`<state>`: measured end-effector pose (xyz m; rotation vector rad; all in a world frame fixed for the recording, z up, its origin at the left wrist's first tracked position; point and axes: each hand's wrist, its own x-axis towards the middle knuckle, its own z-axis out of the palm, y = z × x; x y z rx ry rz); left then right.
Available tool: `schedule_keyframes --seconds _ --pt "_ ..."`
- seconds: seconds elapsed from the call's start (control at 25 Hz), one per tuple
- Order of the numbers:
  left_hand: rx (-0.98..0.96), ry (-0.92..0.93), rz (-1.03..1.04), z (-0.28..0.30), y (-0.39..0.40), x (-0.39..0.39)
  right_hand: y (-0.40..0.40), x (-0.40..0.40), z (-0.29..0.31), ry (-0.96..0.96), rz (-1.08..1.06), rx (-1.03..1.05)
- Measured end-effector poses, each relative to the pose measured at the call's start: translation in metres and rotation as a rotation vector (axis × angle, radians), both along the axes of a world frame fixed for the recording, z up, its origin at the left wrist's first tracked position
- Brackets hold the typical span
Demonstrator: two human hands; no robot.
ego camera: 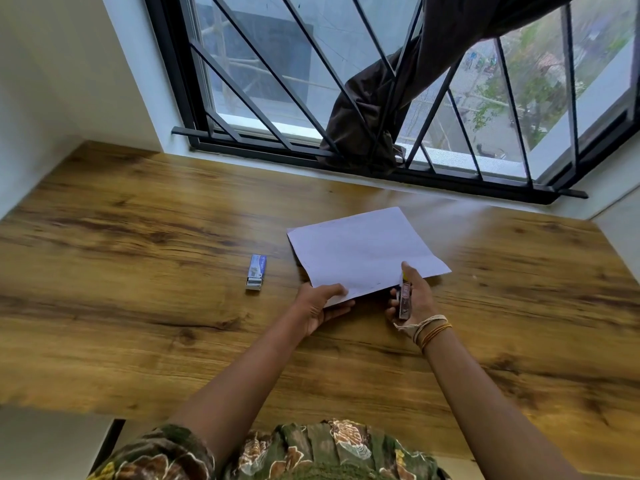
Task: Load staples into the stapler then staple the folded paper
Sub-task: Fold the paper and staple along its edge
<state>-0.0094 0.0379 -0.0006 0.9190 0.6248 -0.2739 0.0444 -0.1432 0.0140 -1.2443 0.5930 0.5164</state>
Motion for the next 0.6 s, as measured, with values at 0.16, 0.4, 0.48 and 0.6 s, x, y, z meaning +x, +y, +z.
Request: schedule_keyframes --seconds 0.16,0.4,0.48,0.6 --pt "-0.004 0.013 -0.011 0.001 0.0 -0.001 -0.011 0.009 -0.002 0.008 -0.194 -0.006" --pt "-0.301 -0.039 0.346 0.004 -0.006 -0.001 0.011 -0.004 -0.001 0.049 -0.322 0.178" --pt "-0.254 -0.057 0.38 0.003 -0.014 -0.001 0.025 -0.012 -0.005 0.055 -0.363 0.208" --pt "-0.1 -0.003 0.341 -0.003 -0.022 0.002 0.035 -0.017 -0.008 0.053 -0.323 0.148"
